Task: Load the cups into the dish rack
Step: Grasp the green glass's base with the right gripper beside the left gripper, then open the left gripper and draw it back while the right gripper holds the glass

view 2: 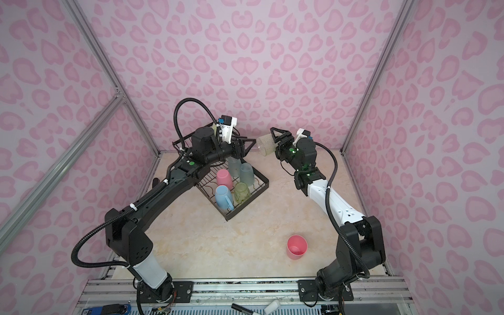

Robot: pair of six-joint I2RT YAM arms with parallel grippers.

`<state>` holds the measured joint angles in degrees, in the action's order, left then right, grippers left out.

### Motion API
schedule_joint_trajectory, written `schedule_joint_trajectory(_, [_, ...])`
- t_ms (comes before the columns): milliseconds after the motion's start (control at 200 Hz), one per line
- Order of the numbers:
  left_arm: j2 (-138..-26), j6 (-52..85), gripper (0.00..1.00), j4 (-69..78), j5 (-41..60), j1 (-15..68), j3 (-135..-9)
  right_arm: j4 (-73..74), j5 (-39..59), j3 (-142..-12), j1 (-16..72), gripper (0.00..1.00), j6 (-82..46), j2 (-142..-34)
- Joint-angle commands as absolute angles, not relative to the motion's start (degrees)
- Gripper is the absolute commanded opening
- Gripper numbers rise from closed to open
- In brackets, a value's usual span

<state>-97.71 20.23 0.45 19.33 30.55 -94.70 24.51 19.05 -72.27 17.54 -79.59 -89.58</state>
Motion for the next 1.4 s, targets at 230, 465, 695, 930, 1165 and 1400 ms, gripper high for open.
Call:
schedule_joint_trajectory(230, [-88.8, 25.7, 0.74, -23.9, 4.4, 23.7, -98.8, 17.8, 12.8, -82.3, 25.4, 0.59, -52.5, -95.2])
schedule_joint_trajectory(465, [-83.7, 28.4, 0.78, -38.7, 3.1, 15.9, -99.6, 11.3, 6.3, -97.1, 34.7, 0.59, -28.6, -104.1])
schedule_joint_trajectory(695, [-76.3, 26.6, 0.79, -45.0, 0.9, 9.8, -91.5, 12.5, 3.6, -107.0, 40.3, 0.55, -15.8, -113.3])
schedule_joint_trajectory(930, [-70.5, 24.5, 0.79, -46.2, -2.5, 7.0, -83.9, 14.0, 0.0, -114.3, 44.8, 0.55, -4.1, -120.7])
schedule_joint_trajectory(1165, [-67.2, 24.1, 0.79, -44.7, -5.7, 6.0, -79.0, 17.5, 1.2, -119.4, 45.7, 0.55, -1.7, -126.6])
schedule_joint_trajectory(1400, [-65.2, 23.7, 0.79, -42.5, -7.7, 5.7, -75.5, 21.0, 1.7, -125.0, 46.7, 0.55, 0.0, -132.5])
